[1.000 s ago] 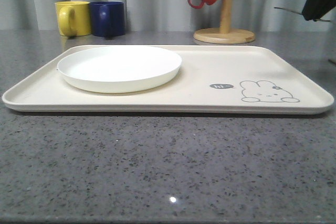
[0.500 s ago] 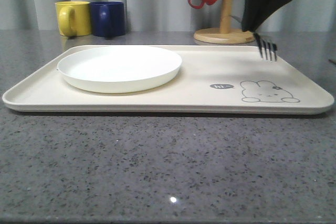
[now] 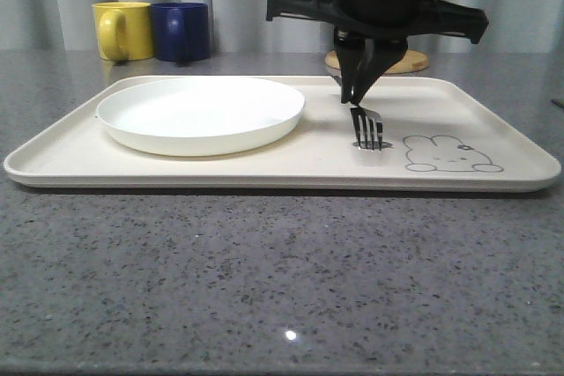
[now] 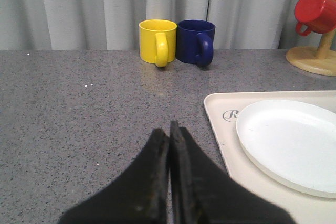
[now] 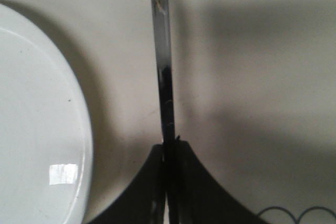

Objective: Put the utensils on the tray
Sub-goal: 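Lower the fork onto the tray beside the plate and open, then raise the right gripper back toward the chopsticks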

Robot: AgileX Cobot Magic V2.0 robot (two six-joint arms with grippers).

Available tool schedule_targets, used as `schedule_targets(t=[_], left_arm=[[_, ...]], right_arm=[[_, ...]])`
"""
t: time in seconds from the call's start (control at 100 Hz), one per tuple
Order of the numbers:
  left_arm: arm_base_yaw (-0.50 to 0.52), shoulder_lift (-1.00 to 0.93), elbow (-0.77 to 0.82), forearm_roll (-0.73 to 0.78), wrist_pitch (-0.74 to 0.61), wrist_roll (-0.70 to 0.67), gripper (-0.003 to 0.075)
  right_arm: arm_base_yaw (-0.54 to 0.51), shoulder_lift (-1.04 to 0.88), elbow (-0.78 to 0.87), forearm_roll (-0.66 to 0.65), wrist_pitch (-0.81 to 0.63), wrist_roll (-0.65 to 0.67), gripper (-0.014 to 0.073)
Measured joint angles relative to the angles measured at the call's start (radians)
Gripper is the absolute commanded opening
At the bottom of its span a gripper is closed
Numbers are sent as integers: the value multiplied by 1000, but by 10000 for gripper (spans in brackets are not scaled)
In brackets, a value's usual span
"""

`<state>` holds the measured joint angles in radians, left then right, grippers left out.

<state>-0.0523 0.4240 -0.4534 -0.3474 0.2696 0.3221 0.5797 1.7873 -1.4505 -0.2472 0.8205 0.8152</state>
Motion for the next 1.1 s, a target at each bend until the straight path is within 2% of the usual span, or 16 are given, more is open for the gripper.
schedule_targets(t=[0.57, 0.64, 0.81, 0.88, 1.1], left_arm=[[0, 0, 0, 0, 0, 0, -18], [0, 0, 0, 0, 0, 0, -18], [0, 0, 0, 0, 0, 0, -18], [0, 0, 0, 0, 0, 0, -18], [0, 0, 0, 0, 0, 0, -18]], right_arm=[[0, 39, -6, 0, -6, 11, 69], [0, 39, -6, 0, -6, 11, 111], [0, 39, -6, 0, -6, 11, 312], [0, 39, -6, 0, -6, 11, 369], [0, 39, -6, -3, -2, 11, 384]])
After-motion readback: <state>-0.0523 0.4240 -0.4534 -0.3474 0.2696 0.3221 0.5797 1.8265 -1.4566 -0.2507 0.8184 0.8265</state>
